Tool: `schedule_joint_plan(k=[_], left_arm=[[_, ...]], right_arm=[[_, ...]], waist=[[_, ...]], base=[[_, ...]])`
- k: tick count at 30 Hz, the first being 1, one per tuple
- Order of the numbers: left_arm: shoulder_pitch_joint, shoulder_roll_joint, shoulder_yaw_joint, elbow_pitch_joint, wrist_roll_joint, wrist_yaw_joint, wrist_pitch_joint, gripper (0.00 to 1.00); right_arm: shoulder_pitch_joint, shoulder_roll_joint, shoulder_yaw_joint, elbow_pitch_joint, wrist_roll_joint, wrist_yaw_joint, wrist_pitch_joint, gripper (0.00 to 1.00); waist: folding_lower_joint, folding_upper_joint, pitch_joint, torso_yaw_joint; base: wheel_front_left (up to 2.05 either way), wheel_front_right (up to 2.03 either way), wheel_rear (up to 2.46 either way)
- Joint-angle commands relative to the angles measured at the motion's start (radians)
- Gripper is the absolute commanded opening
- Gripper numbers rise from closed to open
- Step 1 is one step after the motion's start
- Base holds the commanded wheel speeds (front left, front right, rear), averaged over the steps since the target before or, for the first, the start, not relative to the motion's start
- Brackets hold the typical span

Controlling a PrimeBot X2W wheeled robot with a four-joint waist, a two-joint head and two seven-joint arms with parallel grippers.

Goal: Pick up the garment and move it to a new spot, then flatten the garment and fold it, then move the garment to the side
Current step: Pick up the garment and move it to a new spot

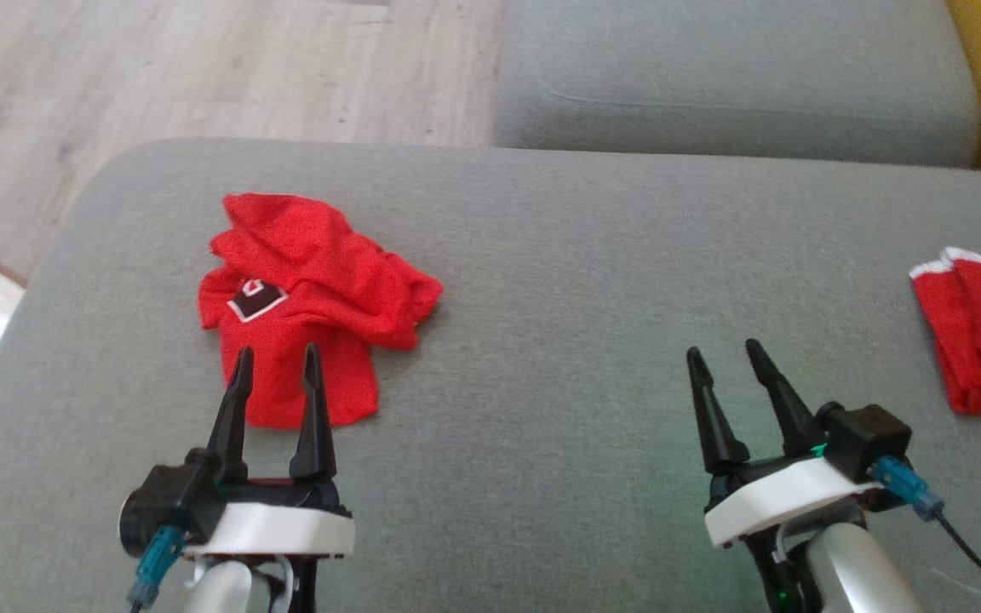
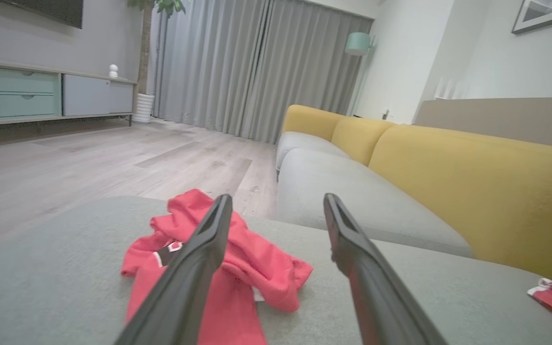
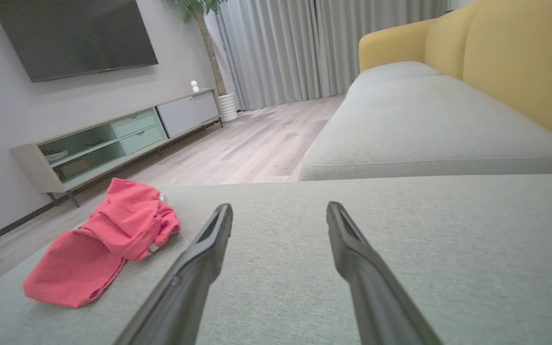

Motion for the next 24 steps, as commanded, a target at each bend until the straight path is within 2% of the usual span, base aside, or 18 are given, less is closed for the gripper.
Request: schedule_joint_plan(k=[1,8,16,20,24], left_arm=[[-0.017,0.004,0.041,-0.025,0.010,0.002,-0.005,1.00],[-0.005,0.004,0.068,-0.024,0.022,-0.001,-0.005,1.00],[-0.041,0.007,0.121,-0.002,0.055,-0.023,-0.005,1.00],[-0.100,0.036,0.121,0.066,0.079,-0.047,-0.004,1.00],[-0.185,0.082,0.085,0.165,0.104,-0.072,0.064,1.00]], right_arm=[[-0.015,0.005,0.037,-0.025,0.010,-0.001,-0.013,1.00],[-0.002,0.005,0.097,-0.018,0.035,-0.001,-0.017,1.00],[-0.021,0.005,0.102,-0.022,0.031,-0.001,-0.018,1.00],[-0.036,0.005,0.082,-0.029,0.016,-0.001,-0.014,1.00],[-0.053,0.005,0.062,-0.042,0.002,-0.001,-0.011,1.00]], waist=[[0.0000,0.0000,-0.014,0.033],[0.0000,0.0000,-0.021,0.078],[0.0000,0.0000,0.026,0.060],[0.0000,0.0000,0.068,0.039],[0.0000,0.0000,0.116,0.017]], base=[[0.00,0.00,0.00],[0.00,0.00,0.00],[0.00,0.00,0.00],[0.00,0.00,0.00],[0.00,0.00,0.00]])
